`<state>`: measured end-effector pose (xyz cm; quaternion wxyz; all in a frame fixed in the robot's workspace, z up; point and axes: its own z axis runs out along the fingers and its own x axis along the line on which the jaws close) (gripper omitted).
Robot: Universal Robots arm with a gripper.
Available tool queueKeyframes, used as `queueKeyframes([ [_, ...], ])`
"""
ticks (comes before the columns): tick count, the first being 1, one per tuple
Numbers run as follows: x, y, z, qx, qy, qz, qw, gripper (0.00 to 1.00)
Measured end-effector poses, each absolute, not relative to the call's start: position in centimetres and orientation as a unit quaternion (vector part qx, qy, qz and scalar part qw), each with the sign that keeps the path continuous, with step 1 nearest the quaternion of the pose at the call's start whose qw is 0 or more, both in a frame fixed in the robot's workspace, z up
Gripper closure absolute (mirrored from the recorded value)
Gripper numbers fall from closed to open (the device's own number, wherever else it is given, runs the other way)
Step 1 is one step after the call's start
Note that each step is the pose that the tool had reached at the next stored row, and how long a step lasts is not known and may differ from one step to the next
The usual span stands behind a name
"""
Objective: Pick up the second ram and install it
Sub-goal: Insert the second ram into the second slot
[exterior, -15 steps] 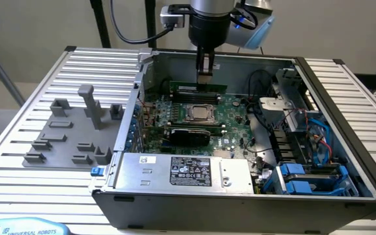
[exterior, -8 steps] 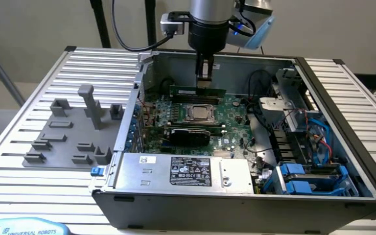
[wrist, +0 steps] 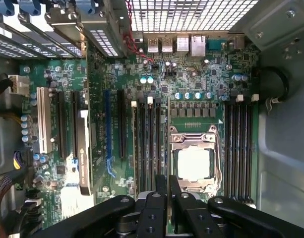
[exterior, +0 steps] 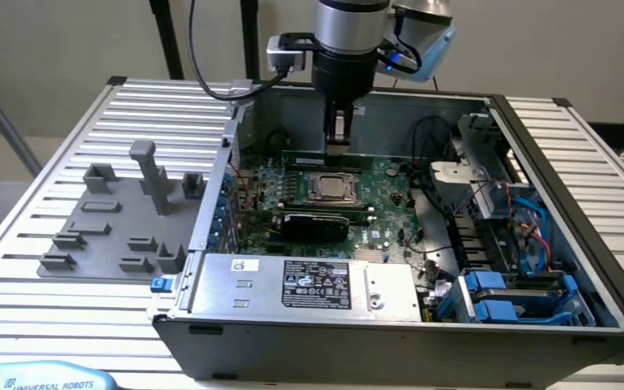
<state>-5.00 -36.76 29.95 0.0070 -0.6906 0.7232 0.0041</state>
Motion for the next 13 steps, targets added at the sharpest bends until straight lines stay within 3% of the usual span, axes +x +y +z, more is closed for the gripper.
queueKeyframes([
  [13,-4.5,-37.3,27.5,-0.692,0.722,0.004,0.007,0.86],
])
